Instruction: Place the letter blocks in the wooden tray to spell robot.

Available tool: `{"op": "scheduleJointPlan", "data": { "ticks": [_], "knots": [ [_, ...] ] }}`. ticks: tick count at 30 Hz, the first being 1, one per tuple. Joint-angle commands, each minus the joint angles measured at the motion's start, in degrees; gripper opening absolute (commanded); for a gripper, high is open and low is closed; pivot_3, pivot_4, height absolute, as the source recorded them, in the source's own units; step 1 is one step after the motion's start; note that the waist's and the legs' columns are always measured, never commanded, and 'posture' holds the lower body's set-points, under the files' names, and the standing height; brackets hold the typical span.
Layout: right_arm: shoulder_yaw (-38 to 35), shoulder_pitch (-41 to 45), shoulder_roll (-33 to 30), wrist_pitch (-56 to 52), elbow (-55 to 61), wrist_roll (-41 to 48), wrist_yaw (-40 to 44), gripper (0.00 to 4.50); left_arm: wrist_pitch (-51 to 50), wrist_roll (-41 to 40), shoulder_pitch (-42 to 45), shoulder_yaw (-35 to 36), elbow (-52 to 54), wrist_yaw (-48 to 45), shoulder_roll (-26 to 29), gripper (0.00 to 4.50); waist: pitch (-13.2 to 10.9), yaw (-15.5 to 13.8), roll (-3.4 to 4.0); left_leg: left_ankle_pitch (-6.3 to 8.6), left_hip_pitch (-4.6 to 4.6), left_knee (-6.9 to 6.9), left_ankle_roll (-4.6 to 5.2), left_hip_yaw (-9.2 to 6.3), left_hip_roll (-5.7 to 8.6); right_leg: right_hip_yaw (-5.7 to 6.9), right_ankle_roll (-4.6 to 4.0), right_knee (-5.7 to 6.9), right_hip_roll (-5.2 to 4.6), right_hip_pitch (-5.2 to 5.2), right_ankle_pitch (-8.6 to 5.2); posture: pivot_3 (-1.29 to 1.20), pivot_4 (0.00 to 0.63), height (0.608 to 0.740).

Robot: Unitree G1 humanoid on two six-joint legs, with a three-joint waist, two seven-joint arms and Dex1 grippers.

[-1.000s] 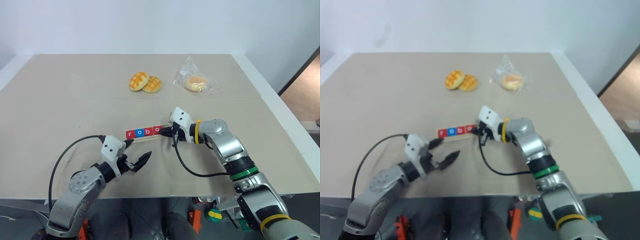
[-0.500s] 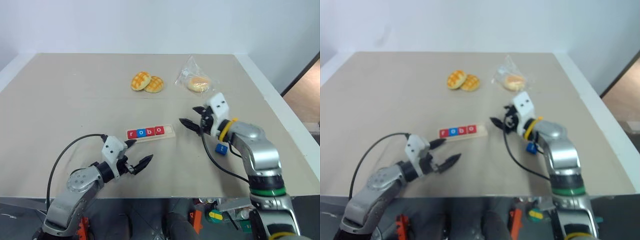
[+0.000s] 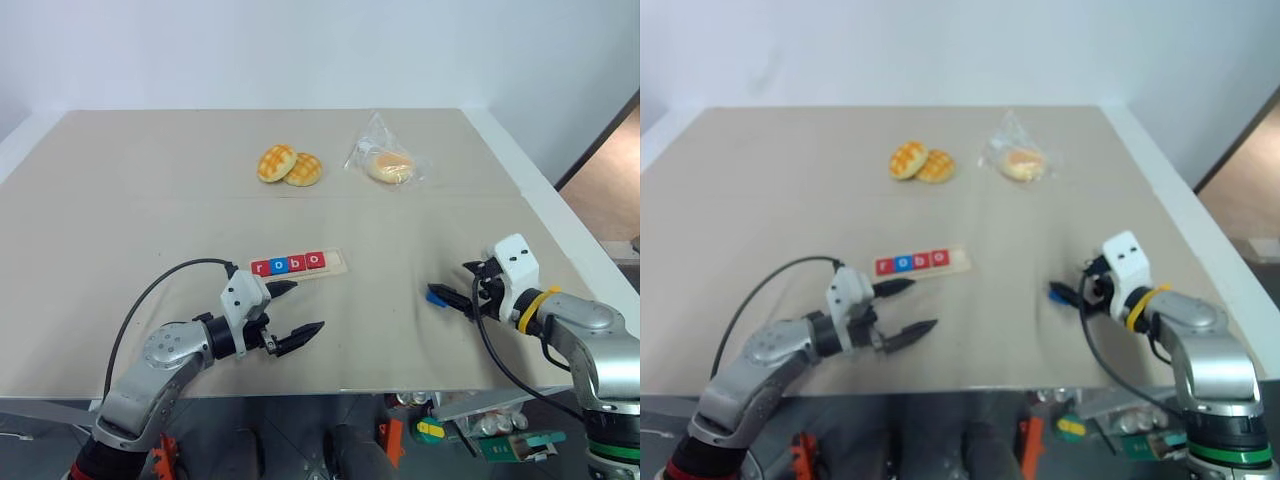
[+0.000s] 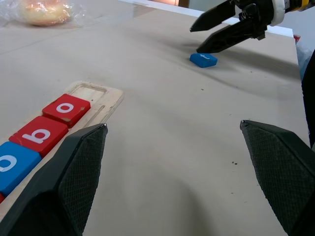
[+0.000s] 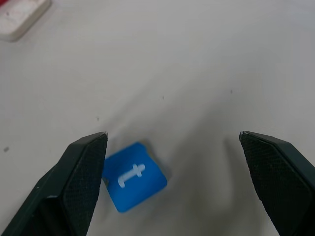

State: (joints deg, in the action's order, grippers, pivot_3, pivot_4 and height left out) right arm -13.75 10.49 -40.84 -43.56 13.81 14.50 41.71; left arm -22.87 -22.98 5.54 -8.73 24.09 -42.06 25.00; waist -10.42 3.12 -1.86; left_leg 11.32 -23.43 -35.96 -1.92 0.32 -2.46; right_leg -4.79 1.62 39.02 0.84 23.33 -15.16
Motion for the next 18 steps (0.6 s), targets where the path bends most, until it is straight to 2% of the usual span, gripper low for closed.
{"op": "scheduleJointPlan", "data": {
  "ticks": [1, 11, 18],
  "knots": [
    [-0.86, -0.32, -1.53, 1.81, 0.21, 1.39, 1.32, 4.43, 1.72, -0.53, 0.85, 0.08, 0.65, -0.99, -0.34, 4.5, 0.0, -0.04, 0.0, 0.01, -0.01, 0.0, 0.01, 0.0, 0.01, 0.0, 0.02, 0.0, -0.01, 0.0, -0.02, 0.0, 0.15, 0.74],
    [2.65, -1.69, -7.17, 8.51, -4.56, 0.87, 8.75, 4.43, 2.95, 0.19, 1.56, -0.88, 0.02, -3.85, 0.57, 4.5, 0.0, -0.28, 0.0, 0.02, 0.0, -0.03, 0.02, 0.01, 0.04, 0.0, 0.04, 0.0, -0.04, -0.02, -0.02, 0.0, 0.15, 0.74],
    [4.15, -1.97, -7.9, 13.35, -7.61, -0.01, 10.19, 4.43, 2.42, -0.02, 0.59, -0.81, 0.48, -3.4, 0.29, 4.5, 0.0, -0.28, 0.0, 0.02, 0.0, -0.02, 0.02, 0.01, 0.02, 0.0, 0.04, 0.0, -0.03, -0.01, -0.02, 0.0, 0.15, 0.74]
  ]
}}
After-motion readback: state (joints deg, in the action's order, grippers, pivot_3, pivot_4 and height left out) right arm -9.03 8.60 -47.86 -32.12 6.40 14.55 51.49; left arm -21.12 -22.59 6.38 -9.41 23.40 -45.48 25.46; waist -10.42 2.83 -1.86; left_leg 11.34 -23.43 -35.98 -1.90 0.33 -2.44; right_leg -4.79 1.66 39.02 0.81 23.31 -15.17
